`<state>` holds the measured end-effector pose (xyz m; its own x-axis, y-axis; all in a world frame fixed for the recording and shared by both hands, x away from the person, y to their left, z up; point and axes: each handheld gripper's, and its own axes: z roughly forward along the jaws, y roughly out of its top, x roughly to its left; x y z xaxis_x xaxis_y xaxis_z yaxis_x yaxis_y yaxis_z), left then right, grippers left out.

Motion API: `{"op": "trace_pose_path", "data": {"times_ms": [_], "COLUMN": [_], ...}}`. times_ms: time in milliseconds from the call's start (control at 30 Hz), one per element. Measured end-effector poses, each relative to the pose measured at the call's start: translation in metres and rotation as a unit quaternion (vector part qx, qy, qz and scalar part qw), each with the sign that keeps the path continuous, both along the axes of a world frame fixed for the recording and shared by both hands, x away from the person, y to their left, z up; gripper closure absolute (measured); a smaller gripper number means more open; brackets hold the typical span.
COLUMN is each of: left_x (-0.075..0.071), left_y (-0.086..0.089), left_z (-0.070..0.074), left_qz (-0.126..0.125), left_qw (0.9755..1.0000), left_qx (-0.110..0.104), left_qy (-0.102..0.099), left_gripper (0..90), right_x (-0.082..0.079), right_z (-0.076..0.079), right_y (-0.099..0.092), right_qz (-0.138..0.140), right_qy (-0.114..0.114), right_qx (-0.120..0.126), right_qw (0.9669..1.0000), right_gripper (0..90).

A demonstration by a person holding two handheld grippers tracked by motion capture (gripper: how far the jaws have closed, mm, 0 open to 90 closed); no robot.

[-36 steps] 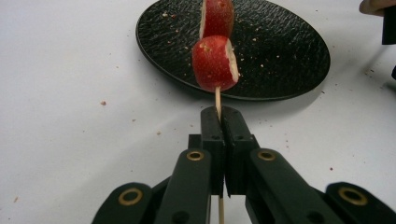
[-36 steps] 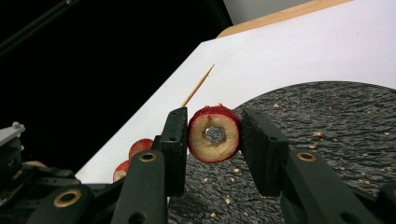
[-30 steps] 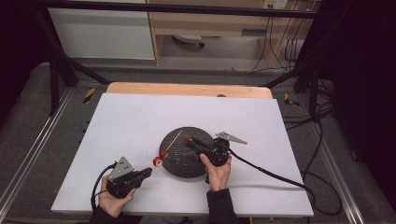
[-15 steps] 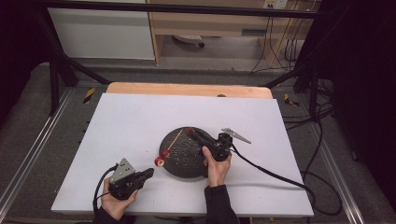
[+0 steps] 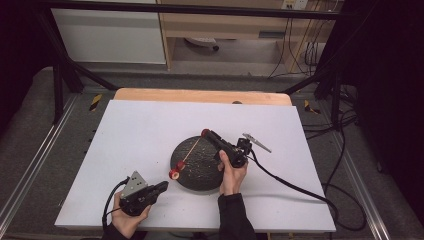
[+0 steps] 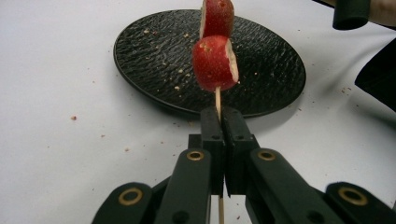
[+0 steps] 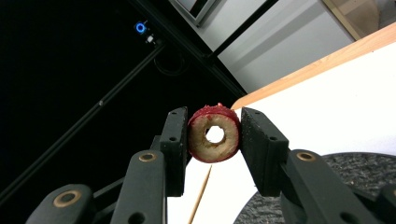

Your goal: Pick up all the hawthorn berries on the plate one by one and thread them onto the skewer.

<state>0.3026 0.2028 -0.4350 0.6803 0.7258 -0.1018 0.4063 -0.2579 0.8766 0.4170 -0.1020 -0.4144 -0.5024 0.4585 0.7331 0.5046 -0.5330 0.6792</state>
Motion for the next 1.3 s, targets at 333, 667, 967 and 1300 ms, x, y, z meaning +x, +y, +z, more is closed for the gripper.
{"op": "trace_pose_path", "data": {"times_ms": [333, 667, 967, 1300], "left_x": [-0.002, -0.002, -0.002, -0.002], "left_y": [-0.005, -0.008, -0.01, -0.016], "left_z": [0.0, -0.001, -0.002, -0.002], "left_qz": [-0.004, -0.002, 0.003, 0.014], "left_qw": [1.0, 1.0, 0.9999, 0.9996], "left_qx": [-0.004, -0.007, -0.012, -0.024], "left_qy": [-0.005, -0.005, -0.002, 0.003], "left_gripper": [88.1, 88.2, 88.1, 88.1], "right_x": [0.002, 0.002, 0.001, 0.0], "right_z": [-0.002, -0.01, -0.014, -0.016], "right_y": [0.001, 0.005, 0.007, 0.008], "right_qz": [-0.004, 0.0, 0.005, 0.009], "right_qy": [0.002, 0.011, 0.015, 0.017], "right_qx": [0.027, 0.048, 0.055, 0.062], "right_qw": [0.9996, 0.9988, 0.9984, 0.9979], "right_gripper": [63.1, 63.1, 63.1, 63.2]}}
